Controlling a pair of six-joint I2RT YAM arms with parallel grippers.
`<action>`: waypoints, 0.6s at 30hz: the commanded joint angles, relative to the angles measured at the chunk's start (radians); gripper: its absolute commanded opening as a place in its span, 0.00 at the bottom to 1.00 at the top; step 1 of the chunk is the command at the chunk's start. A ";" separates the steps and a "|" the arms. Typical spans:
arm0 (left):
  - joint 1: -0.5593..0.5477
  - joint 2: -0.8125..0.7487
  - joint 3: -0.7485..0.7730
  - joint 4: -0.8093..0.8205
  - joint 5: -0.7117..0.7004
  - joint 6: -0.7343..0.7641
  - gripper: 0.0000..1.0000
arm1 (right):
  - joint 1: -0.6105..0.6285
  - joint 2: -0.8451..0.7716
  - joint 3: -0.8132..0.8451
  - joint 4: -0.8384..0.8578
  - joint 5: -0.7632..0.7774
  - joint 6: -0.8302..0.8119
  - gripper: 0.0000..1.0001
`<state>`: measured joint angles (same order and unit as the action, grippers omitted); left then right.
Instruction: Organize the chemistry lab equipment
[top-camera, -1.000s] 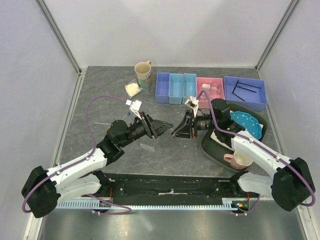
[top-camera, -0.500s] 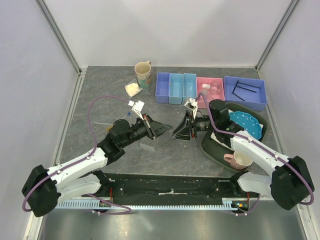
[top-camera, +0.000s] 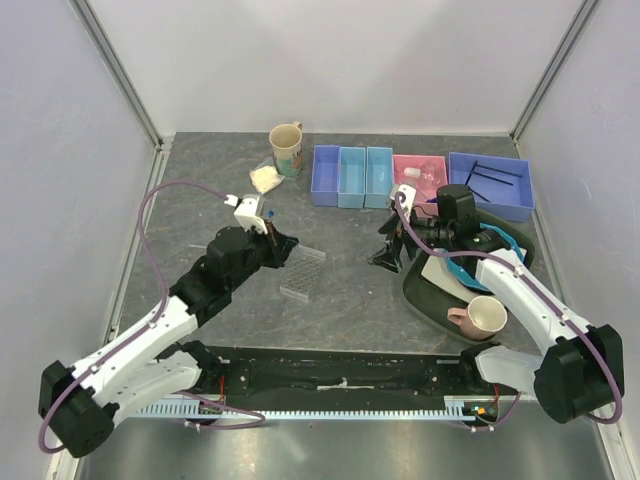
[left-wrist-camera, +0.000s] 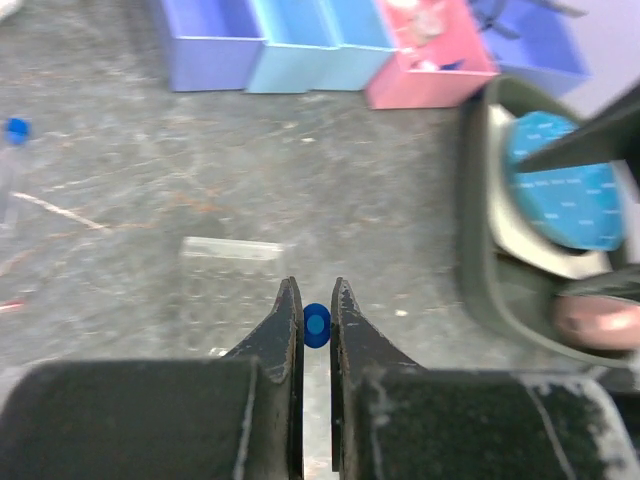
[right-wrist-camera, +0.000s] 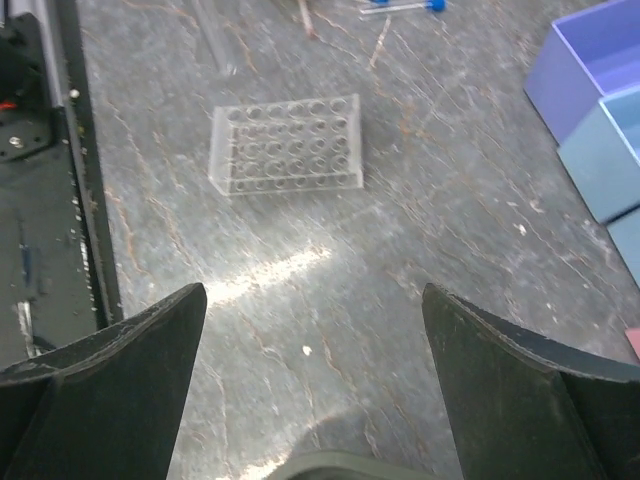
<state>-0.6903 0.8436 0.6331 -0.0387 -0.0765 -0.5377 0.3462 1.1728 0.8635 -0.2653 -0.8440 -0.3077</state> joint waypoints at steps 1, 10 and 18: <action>0.046 0.101 0.080 -0.049 -0.121 0.221 0.02 | -0.052 0.017 0.026 -0.051 0.016 -0.126 0.97; 0.104 0.408 0.172 0.111 -0.121 0.285 0.02 | -0.141 -0.038 -0.063 -0.045 -0.066 -0.172 0.98; 0.107 0.555 0.244 0.126 -0.088 0.277 0.02 | -0.141 -0.064 -0.058 -0.051 -0.058 -0.182 0.98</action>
<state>-0.5854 1.3655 0.8261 0.0196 -0.1719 -0.2977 0.2073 1.1442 0.8005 -0.3313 -0.8650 -0.4614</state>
